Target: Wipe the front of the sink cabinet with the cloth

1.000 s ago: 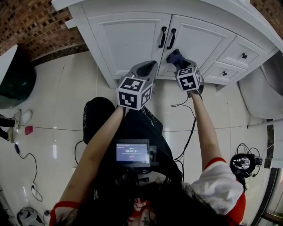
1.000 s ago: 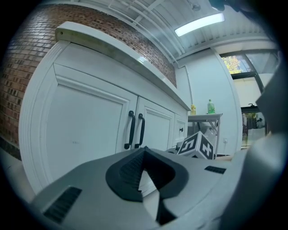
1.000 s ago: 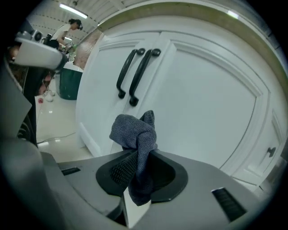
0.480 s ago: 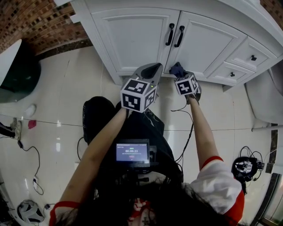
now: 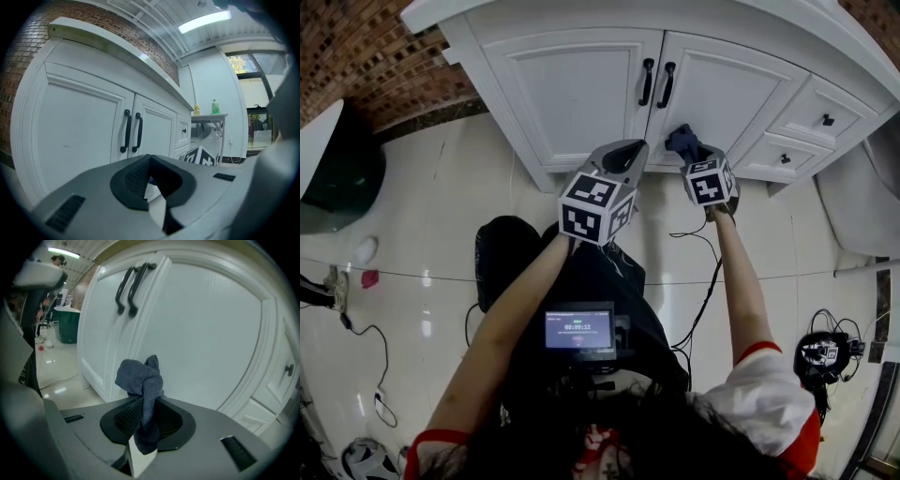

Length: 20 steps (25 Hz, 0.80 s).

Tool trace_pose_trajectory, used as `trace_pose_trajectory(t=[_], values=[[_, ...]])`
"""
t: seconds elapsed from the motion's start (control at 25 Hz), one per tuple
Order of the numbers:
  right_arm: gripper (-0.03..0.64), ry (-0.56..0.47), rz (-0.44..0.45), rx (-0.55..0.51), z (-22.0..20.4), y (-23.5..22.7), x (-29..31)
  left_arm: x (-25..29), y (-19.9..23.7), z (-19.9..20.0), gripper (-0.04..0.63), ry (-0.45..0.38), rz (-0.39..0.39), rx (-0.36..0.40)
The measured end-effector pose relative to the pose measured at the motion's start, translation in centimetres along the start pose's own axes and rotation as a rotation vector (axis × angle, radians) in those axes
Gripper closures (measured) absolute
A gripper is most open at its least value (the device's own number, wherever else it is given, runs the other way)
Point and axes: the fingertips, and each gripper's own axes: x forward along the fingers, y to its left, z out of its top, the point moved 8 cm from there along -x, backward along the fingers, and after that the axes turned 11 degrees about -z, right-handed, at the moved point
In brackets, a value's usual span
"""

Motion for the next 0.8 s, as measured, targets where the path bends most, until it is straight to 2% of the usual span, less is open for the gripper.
trace_pose_trajectory(t=[0.32,0.52,0.64,0.8], values=[[0.532,-0.256,-0.132,0.014,9.2,-9.9,-8.1,1.8,-1.6,5.1,0.56,-0.079,-0.042,0.08],[0.532,-0.379,-0.201,-0.002,13.9,-13.5,-12.3,2.8,-2.9,7.0,0.56,-0.112,-0.072,0.096],[0.532,-0.411,-0.223,-0.003,15.3,-14.4,-13.3,3.2,-3.7,6.7,0.56,-0.101,-0.089,0.103],[0.532,-0.394,-0.22,-0.008,14.9,-14.0,-12.6,3.5,-4.2,5.8,0.56,-0.08,-0.099,0.085]])
